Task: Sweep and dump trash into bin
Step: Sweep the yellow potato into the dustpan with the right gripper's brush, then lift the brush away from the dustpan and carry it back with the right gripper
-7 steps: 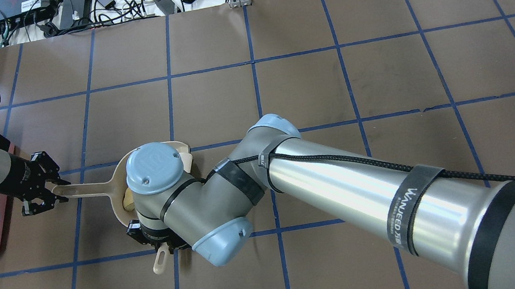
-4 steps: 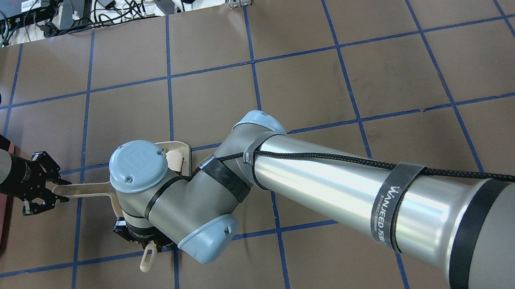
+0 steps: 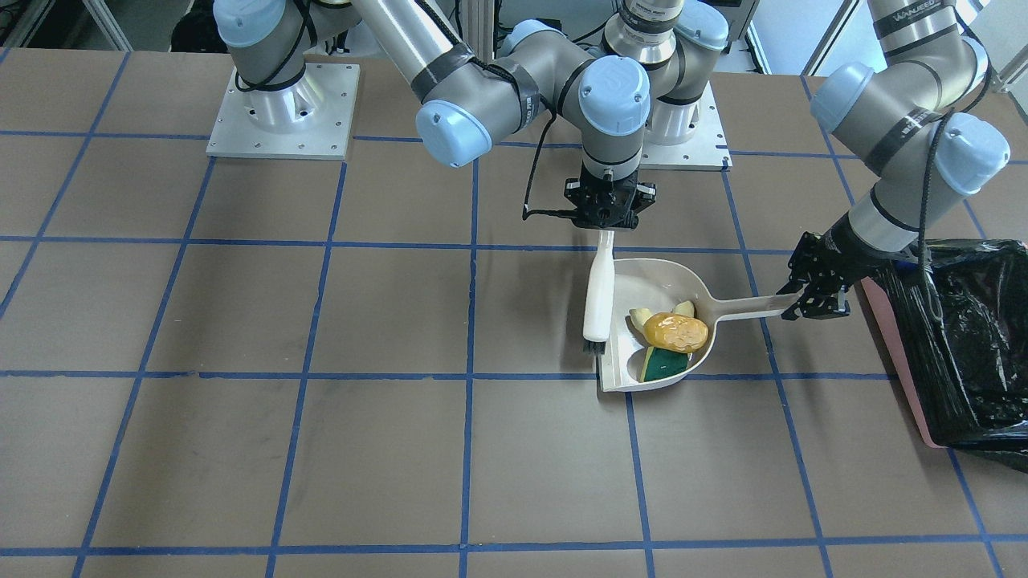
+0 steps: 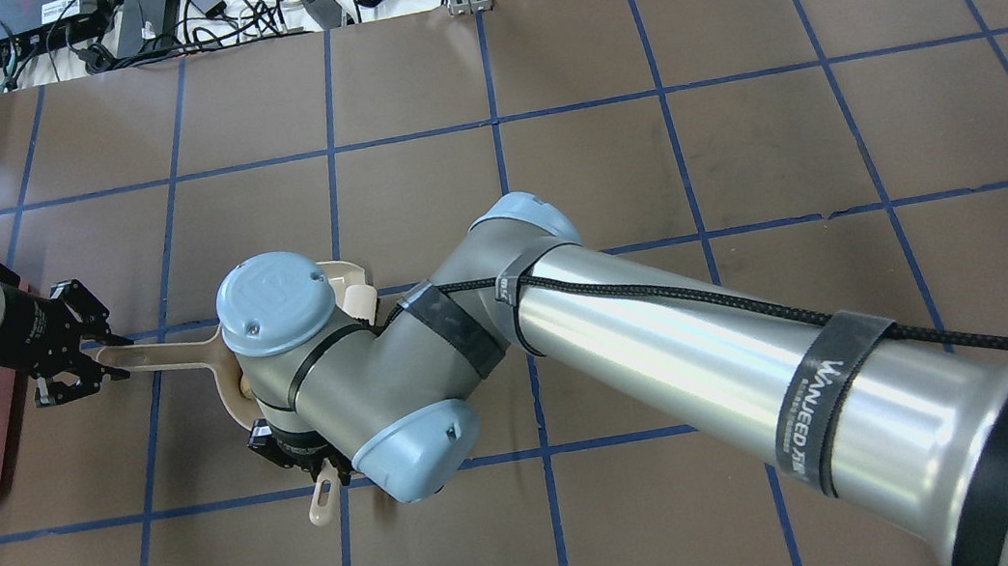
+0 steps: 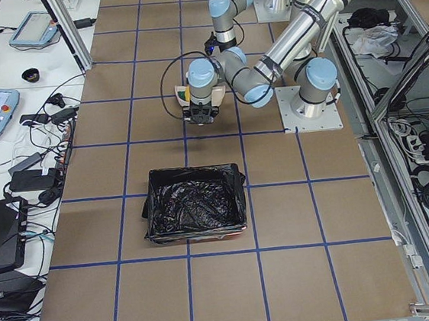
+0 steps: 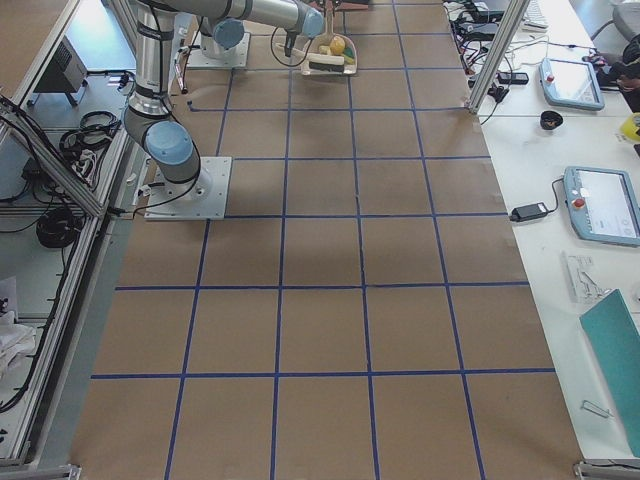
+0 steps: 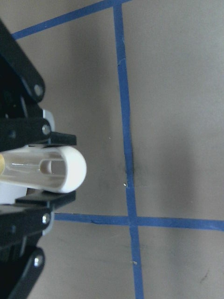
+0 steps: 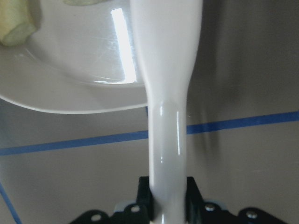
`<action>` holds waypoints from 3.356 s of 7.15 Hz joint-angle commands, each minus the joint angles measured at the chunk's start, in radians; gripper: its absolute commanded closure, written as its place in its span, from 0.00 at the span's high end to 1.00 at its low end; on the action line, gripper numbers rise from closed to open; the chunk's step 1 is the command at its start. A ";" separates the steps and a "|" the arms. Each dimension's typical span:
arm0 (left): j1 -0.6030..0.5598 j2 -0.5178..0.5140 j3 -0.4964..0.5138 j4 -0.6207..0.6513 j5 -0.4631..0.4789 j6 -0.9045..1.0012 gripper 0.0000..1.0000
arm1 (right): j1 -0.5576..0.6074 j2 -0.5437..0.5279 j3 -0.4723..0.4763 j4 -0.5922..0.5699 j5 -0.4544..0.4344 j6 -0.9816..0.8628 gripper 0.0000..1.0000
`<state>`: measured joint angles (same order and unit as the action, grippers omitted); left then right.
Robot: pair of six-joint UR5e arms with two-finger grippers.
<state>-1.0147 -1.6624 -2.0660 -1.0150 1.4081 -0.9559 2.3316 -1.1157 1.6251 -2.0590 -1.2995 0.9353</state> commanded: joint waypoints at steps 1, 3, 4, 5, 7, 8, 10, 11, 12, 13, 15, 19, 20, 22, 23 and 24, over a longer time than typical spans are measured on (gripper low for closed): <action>0.007 0.004 0.052 -0.079 -0.021 -0.010 0.00 | -0.023 -0.059 0.004 0.135 -0.067 -0.065 0.00; 0.005 0.007 0.043 -0.082 -0.054 -0.013 0.00 | -0.031 -0.064 0.006 0.207 -0.187 -0.121 0.00; 0.008 -0.011 0.037 -0.064 -0.055 -0.004 0.00 | -0.029 -0.067 0.010 0.207 -0.188 -0.119 0.00; 0.007 -0.023 0.032 -0.042 -0.055 -0.004 0.00 | -0.028 -0.067 0.010 0.214 -0.231 -0.121 0.00; 0.007 -0.033 0.026 -0.014 -0.049 -0.007 0.00 | -0.028 -0.070 0.010 0.256 -0.268 -0.119 0.00; 0.007 -0.042 0.023 0.002 -0.046 -0.007 0.00 | -0.034 -0.072 0.010 0.255 -0.268 -0.121 0.00; 0.005 -0.074 -0.002 0.074 -0.037 -0.004 0.00 | -0.078 -0.075 0.013 0.260 -0.268 -0.153 0.00; 0.001 -0.076 -0.005 0.082 -0.028 -0.004 0.00 | -0.109 -0.082 0.016 0.257 -0.267 -0.191 0.00; 0.001 -0.076 -0.005 0.087 -0.024 -0.004 0.00 | -0.133 -0.108 0.016 0.260 -0.267 -0.219 0.00; -0.001 -0.076 -0.005 0.087 -0.023 -0.004 0.00 | -0.167 -0.136 0.016 0.296 -0.267 -0.266 0.00; -0.002 -0.076 0.001 0.087 -0.021 -0.007 0.00 | -0.282 -0.197 0.018 0.373 -0.273 -0.422 0.00; -0.004 -0.079 0.003 0.087 -0.021 -0.012 0.19 | -0.493 -0.223 0.029 0.392 -0.345 -0.708 0.00; -0.004 -0.077 0.004 0.087 -0.021 -0.012 0.36 | -0.561 -0.223 0.029 0.393 -0.354 -0.781 0.00; -0.004 -0.077 0.004 0.087 -0.023 -0.012 0.50 | -0.665 -0.242 0.033 0.396 -0.354 -0.880 0.00; -0.004 -0.077 0.007 0.088 -0.023 -0.012 0.55 | -0.736 -0.242 0.035 0.396 -0.354 -0.938 0.00; -0.004 -0.079 0.007 0.088 -0.023 -0.012 0.67 | -0.830 -0.242 0.038 0.395 -0.354 -1.055 0.00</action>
<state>-1.0186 -1.7399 -2.0597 -0.9270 1.3854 -0.9679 1.6004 -1.3565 1.6596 -1.6632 -1.6535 -0.0078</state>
